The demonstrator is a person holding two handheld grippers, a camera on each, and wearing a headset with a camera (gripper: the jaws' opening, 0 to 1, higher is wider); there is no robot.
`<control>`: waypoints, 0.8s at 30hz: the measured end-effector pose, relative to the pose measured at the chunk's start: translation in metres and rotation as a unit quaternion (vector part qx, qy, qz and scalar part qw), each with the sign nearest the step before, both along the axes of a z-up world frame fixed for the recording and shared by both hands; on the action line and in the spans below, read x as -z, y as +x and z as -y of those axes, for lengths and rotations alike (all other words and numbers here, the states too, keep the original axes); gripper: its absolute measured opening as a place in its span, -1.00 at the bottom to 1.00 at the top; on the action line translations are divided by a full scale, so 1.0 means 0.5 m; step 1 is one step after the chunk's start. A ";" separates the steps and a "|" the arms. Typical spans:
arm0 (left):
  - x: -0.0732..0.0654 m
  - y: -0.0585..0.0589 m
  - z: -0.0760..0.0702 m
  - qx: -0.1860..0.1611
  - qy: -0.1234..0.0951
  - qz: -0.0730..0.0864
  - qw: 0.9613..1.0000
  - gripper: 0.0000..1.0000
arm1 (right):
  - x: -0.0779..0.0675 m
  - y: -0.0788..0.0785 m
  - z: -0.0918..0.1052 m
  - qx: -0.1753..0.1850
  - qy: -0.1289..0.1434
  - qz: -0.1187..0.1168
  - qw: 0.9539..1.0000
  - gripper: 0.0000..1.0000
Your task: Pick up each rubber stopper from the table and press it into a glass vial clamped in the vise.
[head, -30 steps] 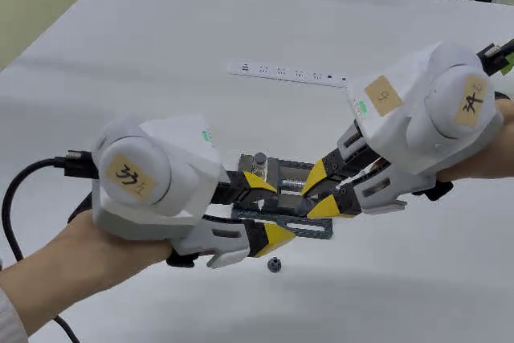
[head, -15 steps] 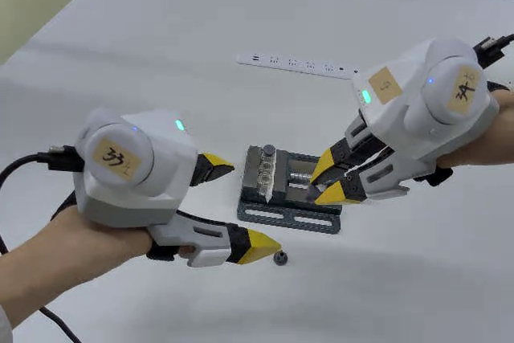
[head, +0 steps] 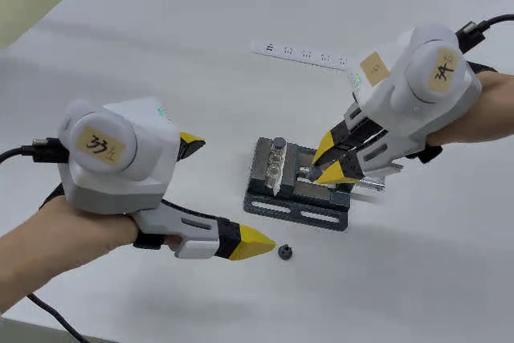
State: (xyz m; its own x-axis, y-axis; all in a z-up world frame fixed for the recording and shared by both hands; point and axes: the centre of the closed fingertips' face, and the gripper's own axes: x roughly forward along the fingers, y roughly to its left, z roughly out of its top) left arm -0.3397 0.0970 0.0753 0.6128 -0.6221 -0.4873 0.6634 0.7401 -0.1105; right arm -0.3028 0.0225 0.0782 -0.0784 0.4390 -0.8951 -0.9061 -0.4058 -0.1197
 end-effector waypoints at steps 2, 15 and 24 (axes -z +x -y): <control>0.009 -0.008 -0.003 0.005 0.006 -0.007 1.000 0.98 | 0.002 0.009 -0.004 -0.005 -0.004 0.004 1.000 -0.87; 0.022 -0.016 -0.040 -0.039 -0.008 -0.016 0.999 0.93 | 0.004 0.067 -0.056 -0.050 -0.026 0.040 0.998 -0.88; 0.023 -0.022 -0.047 -0.048 -0.011 -0.017 0.999 0.88 | 0.027 0.089 -0.069 -0.119 -0.072 0.076 0.987 -0.89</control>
State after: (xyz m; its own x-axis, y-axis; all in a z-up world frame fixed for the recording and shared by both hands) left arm -0.3506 0.1207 0.0636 0.6535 -0.5718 -0.4960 0.5847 0.7975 -0.1491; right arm -0.2583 0.0570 0.0647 -0.0234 0.2921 -0.9561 -0.7583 -0.6284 -0.1734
